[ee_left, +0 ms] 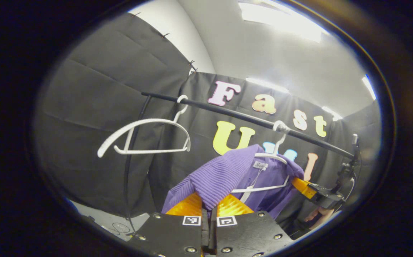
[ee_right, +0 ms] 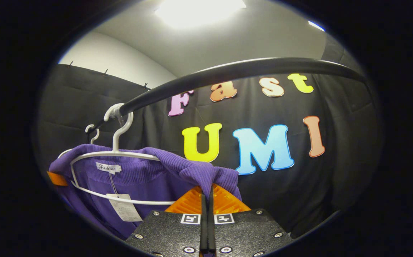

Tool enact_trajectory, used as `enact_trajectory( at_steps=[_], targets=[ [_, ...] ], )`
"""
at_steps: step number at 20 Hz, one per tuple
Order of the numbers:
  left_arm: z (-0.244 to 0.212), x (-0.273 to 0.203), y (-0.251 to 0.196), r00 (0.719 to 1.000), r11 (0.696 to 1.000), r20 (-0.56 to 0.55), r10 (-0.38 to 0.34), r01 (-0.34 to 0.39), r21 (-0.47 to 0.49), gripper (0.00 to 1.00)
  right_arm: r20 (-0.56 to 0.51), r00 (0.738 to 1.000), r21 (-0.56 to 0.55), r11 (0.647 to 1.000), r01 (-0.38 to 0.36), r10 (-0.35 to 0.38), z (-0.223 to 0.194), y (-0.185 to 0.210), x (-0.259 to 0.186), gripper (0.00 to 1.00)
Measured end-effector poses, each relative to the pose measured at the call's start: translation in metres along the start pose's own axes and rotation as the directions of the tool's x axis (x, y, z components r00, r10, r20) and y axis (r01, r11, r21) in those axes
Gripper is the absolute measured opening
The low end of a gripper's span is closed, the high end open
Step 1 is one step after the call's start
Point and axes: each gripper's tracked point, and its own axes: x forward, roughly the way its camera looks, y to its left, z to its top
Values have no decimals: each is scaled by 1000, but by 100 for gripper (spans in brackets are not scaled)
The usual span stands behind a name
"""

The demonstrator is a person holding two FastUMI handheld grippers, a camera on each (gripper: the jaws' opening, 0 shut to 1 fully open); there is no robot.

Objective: Grasp the clothes on the hanger with both hands and then place them into the laundry hamper below.

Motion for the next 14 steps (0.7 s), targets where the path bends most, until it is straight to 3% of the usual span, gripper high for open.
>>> enact_trajectory(
  at_steps=[4,8,12,14],
  targets=[
    [23,0,11,999,999,38,0,-1,32,1,30,999,-43,998,38,-37,5,-12,8,0],
    [46,2,20,997,992,76,5,-14,128,1,67,997,-103,993,54,-47,12,-18,17,0],
    [60,7,32,995,993,94,19,-29,114,5,90,995,-147,988,48,-35,11,-17,23,0],
    [65,12,38,995,992,100,18,-31,123,1,103,994,-180,983,48,-30,10,-17,25,0]
  ],
)
